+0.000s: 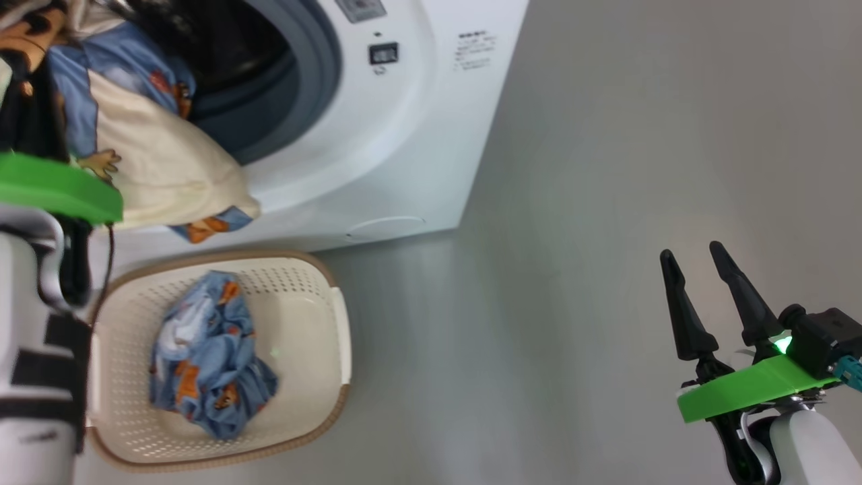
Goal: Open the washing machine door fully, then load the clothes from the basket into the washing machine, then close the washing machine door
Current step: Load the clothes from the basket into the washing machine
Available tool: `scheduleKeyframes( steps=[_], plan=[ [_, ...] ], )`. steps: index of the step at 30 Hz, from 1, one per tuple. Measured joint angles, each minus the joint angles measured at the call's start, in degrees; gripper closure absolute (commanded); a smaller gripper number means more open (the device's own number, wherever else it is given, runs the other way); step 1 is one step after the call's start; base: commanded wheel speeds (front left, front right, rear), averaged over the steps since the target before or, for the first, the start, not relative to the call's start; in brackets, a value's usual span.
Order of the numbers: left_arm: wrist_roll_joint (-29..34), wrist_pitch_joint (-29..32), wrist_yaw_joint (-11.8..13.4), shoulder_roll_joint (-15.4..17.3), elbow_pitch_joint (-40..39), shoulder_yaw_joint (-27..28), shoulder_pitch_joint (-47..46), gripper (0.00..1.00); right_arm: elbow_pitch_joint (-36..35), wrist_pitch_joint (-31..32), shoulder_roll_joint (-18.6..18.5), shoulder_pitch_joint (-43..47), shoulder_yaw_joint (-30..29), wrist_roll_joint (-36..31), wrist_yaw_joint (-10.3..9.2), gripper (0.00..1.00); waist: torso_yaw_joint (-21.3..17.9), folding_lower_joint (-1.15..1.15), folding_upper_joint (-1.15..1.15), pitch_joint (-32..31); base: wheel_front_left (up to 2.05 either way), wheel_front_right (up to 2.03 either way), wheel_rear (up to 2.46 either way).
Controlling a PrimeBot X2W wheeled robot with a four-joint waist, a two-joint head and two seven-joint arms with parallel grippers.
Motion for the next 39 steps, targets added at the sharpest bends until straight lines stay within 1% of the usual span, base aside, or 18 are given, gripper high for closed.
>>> scheduleKeyframes(
  steps=[3, 4, 11, 14, 17, 20, 21, 24, 27, 28, 29, 30, 34, 39],
  plan=[
    [-0.3, 0.0, 0.0, 0.9, 7.4, -1.7, -4.6, 1.0, 0.0, 0.0, 0.5, -0.6, 0.3, 0.0, 0.0, 0.0, -1.3, 0.0, 0.0, 1.5, 0.0, 0.0, 0.0],
    [-0.3, 0.0, 0.0, 0.9, 7.4, -1.7, -4.6, 1.0, 0.0, 0.0, 0.5, -0.6, 0.3, 0.0, 0.0, 0.0, -1.3, 0.0, 0.0, 1.5, 0.0, 0.0, 0.0],
    [-1.6, 0.1, 0.0, 3.4, 23.0, -6.7, -15.3, 1.0, -0.3, 0.0, 1.6, -2.6, 1.8, -0.5, 0.0, 0.0, -4.1, 0.0, 0.0, 4.8, 0.0, 0.0, 0.0],
    [-2.5, 0.8, 0.0, 4.4, 27.1, -8.9, -19.0, 1.0, -0.4, 0.0, 1.8, -3.5, 2.5, -0.5, 0.0, 0.0, -5.2, 0.0, 0.0, 6.1, 0.0, 0.0, 0.0],
    [-3.2, 0.8, 0.0, 5.4, 29.5, -10.1, -22.3, 1.0, -0.4, 0.0, 2.0, -4.0, 3.0, -0.5, 0.0, 0.0, -6.2, 0.0, 0.0, 7.4, 0.0, 0.0, 0.0],
    [-2.9, 0.5, 0.0, 6.7, 28.9, -10.1, -25.4, 1.0, -0.6, 0.0, 2.2, -4.9, 3.2, -0.5, 0.0, 0.0, -6.9, 0.0, 0.0, 8.6, 0.0, 0.0, 0.0],
    [-2.6, 0.5, 0.4, 7.1, 26.7, -9.3, -26.1, 1.0, -0.7, 0.0, 2.3, -5.0, 3.2, -0.5, 0.0, 0.0, -7.1, 0.0, 0.0, 9.1, 0.0, 0.0, 0.0],
    [-1.1, 0.1, 2.2, 7.9, 16.7, -6.2, -27.3, 1.0, -0.9, 0.0, 2.7, -5.8, 3.4, -0.5, 0.0, 0.0, -7.5, 0.0, 0.0, 10.3, 0.0, 0.0, 0.0],
    [1.8, 0.0, 2.7, 7.9, 8.6, -3.2, -26.8, 1.0, -0.9, 0.0, 3.0, -6.5, 3.8, -0.5, 0.0, 0.0, -7.8, 0.0, 0.0, 11.3, 0.0, 0.0, 0.0],
    [2.0, 0.0, 2.8, 7.6, 7.6, -2.0, -26.5, 0.97, -0.9, 0.0, 3.0, -6.8, 3.9, -0.5, 0.0, 0.0, -7.8, 0.0, 0.0, 11.6, 0.0, 0.0, 0.0],
    [2.2, 0.0, 2.7, 7.3, 7.4, -1.4, -26.0, 0.36, -1.0, 0.0, 3.0, -6.9, 4.0, -0.5, 0.0, 0.0, -7.9, 0.0, 0.0, 11.7, 0.0, 0.0, 0.0],
    [3.3, 0.0, 2.6, 7.2, 7.4, -1.3, -25.0, 0.0, -1.0, 0.0, 3.1, -7.0, 4.0, -0.5, 0.0, 0.0, -7.9, 0.0, 0.0, 11.9, 0.0, 0.0, 0.0],
    [5.3, 0.0, 2.1, 6.0, 9.1, -0.3, -21.3, 0.0, -1.0, 0.0, 3.1, -7.0, 4.2, -0.6, 0.0, 0.0, -7.5, 0.0, 0.0, 11.9, 0.0, 0.0, 0.0],
    [5.5, 0.0, 1.5, 4.3, 10.8, 1.8, -20.8, 0.0, -1.0, 0.0, 3.1, -7.0, 4.2, -0.6, 0.0, 0.0, -6.9, 0.0, 0.0, 11.8, 0.0, 0.0, 0.0]
  ],
)
